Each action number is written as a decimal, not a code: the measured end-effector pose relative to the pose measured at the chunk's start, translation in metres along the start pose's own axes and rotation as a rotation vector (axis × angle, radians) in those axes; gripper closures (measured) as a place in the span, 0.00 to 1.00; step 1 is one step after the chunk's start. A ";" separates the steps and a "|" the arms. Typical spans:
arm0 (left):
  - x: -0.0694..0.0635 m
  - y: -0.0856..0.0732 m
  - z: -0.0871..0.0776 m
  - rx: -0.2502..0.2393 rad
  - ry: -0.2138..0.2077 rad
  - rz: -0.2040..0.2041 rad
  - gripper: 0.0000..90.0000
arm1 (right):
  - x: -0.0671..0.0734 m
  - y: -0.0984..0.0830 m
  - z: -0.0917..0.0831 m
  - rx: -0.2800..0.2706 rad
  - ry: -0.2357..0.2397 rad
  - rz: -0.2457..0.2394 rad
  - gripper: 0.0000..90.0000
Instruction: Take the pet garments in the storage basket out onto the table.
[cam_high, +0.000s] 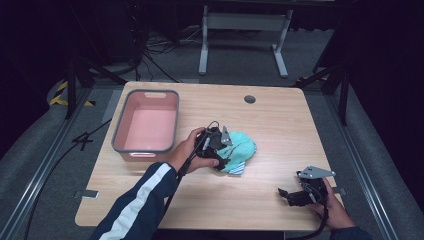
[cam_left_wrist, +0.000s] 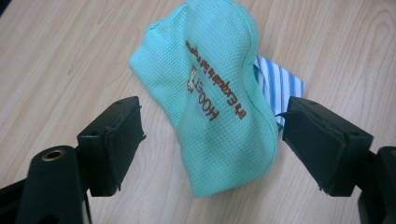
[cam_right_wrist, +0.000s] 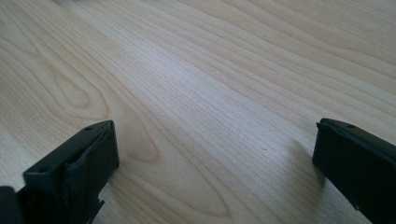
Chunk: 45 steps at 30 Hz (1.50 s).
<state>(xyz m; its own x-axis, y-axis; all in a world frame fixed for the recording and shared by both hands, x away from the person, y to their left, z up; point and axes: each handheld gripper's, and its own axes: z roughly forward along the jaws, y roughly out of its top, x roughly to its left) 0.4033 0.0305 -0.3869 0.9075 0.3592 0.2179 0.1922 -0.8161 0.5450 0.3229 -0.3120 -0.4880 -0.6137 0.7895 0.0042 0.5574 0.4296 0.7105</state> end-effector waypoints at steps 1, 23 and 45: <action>0.000 -0.001 -0.002 -0.001 0.003 0.006 0.22 | 0.000 0.000 0.000 0.001 0.000 -0.002 0.01; -0.017 -0.055 -0.043 0.026 0.040 0.069 0.24 | 0.000 0.000 0.000 0.001 0.000 -0.003 0.01; -0.021 -0.140 -0.072 0.083 0.087 0.003 0.25 | 0.000 0.000 0.000 0.000 -0.002 -0.002 0.01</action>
<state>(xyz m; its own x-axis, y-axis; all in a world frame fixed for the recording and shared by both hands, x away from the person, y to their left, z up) 0.3307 0.1695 -0.4093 0.8729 0.3914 0.2912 0.2226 -0.8508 0.4760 0.3229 -0.3120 -0.4881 -0.6134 0.7898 0.0013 0.5567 0.4311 0.7101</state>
